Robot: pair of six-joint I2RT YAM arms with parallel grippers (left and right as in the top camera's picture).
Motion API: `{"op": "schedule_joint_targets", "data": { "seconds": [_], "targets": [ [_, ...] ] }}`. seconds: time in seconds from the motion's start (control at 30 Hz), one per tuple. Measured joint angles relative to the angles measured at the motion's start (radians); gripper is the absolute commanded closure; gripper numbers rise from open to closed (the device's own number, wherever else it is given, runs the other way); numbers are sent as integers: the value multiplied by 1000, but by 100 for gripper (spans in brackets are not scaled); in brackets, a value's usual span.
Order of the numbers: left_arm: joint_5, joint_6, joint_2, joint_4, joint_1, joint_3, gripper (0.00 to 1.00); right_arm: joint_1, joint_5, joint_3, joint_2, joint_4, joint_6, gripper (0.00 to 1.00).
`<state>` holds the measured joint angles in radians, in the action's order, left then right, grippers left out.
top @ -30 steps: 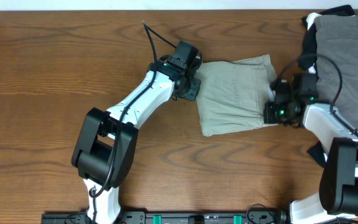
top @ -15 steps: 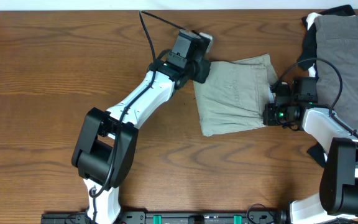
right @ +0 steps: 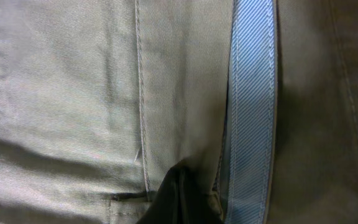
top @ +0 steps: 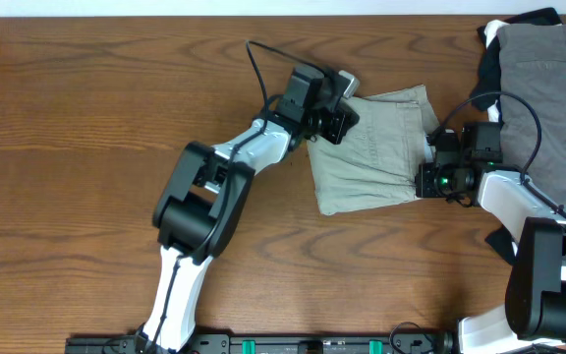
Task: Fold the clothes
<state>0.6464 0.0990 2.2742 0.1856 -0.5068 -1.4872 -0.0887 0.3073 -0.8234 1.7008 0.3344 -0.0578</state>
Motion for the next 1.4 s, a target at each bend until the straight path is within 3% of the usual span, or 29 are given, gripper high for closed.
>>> {"op": "schedule_joint_targets", "data": {
  "seconds": [0.4, 0.83, 1.1, 1.4],
  "targets": [
    [114, 93, 71, 83, 4, 0, 89, 0, 1, 0, 0, -1, 0, 99],
    [99, 138, -98, 137, 4, -33, 86, 0, 6, 0, 1, -7, 6, 98],
    [26, 138, 33, 157, 4, -33, 86, 0, 8, 0, 1, -11, 6, 97],
    [-39, 142, 147, 296, 8, -32, 85, 0, 48, -8, -2, 5, 7, 99]
  ]
}}
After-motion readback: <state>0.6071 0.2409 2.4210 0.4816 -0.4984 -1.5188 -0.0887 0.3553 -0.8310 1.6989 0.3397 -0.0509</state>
